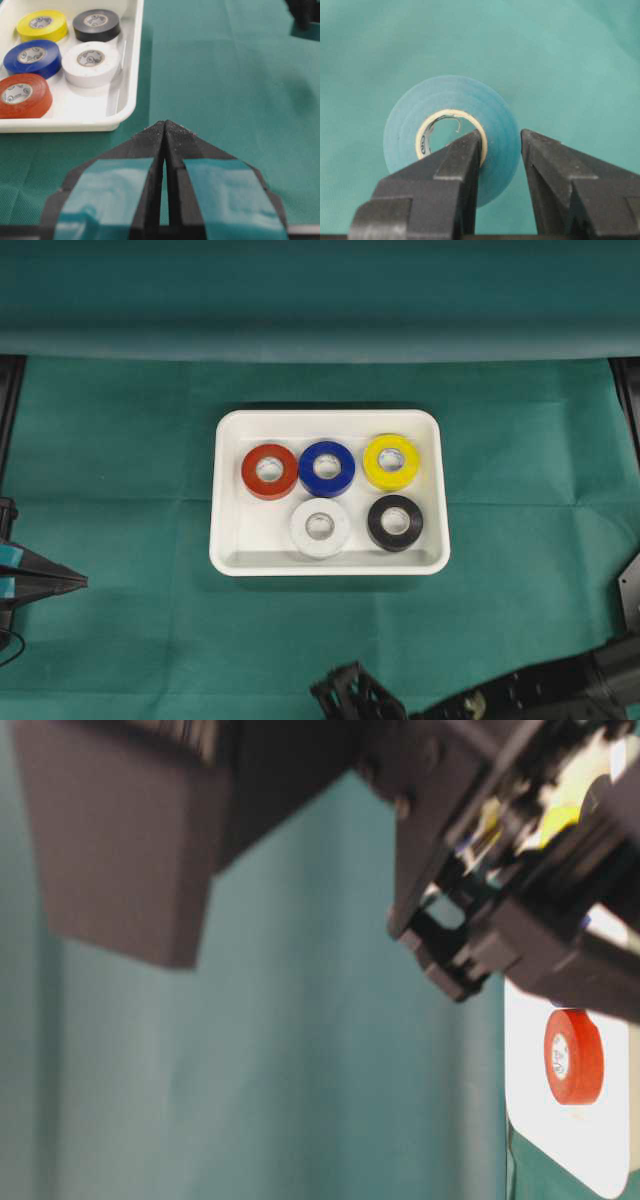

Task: Put the tape into the white case with the right arm.
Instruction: 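Carry the teal tape into the tray's lower left and release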

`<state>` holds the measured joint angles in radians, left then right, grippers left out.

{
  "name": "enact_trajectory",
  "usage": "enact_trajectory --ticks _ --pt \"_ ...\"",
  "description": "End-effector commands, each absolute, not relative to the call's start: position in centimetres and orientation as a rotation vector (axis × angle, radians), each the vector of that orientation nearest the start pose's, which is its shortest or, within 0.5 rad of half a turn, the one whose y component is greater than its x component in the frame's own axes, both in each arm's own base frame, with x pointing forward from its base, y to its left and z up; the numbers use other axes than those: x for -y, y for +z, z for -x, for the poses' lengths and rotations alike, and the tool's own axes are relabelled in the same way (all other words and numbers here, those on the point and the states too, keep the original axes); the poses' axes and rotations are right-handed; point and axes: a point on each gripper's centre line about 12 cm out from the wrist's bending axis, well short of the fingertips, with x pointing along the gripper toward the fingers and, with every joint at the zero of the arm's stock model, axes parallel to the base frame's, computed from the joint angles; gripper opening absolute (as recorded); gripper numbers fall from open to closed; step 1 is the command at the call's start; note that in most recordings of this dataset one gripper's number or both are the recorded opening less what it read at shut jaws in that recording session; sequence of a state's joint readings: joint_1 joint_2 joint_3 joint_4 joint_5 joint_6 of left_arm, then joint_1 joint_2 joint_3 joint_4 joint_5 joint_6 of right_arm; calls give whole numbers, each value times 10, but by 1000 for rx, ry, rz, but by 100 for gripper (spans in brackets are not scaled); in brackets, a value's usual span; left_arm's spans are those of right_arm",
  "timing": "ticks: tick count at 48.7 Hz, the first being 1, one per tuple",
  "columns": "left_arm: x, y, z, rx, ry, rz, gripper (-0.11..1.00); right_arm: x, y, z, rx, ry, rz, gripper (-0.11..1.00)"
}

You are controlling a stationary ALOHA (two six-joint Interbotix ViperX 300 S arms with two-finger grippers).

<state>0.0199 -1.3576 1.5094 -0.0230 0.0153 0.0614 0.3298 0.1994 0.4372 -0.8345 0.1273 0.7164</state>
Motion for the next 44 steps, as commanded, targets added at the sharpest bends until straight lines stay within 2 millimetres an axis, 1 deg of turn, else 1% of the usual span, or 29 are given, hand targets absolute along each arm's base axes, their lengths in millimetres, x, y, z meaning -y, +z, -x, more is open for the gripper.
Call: enact_trajectory --ticks 1,7,8,15,27,39,44 --pt "-3 188 -134 -158 18 -37 0 -115 176 -438 -645 215 249 0" --pt "-3 188 -134 -158 18 -38 0 -83 178 -447 -647 149 244 0" --pt "-3 188 -134 -158 18 -38 0 -74 178 -449 -648 132 244 0" --pt "-3 188 -134 -158 18 -38 0 -31 180 -455 -646 53 238 0" --pt "-3 188 -134 -158 18 -38 0 28 185 -459 -621 -39 210 0" --pt "-3 188 -134 -158 18 -38 0 72 189 -458 -580 -95 167 0" --pt "-3 188 -134 -158 18 -38 0 90 187 -456 -573 -119 151 0"
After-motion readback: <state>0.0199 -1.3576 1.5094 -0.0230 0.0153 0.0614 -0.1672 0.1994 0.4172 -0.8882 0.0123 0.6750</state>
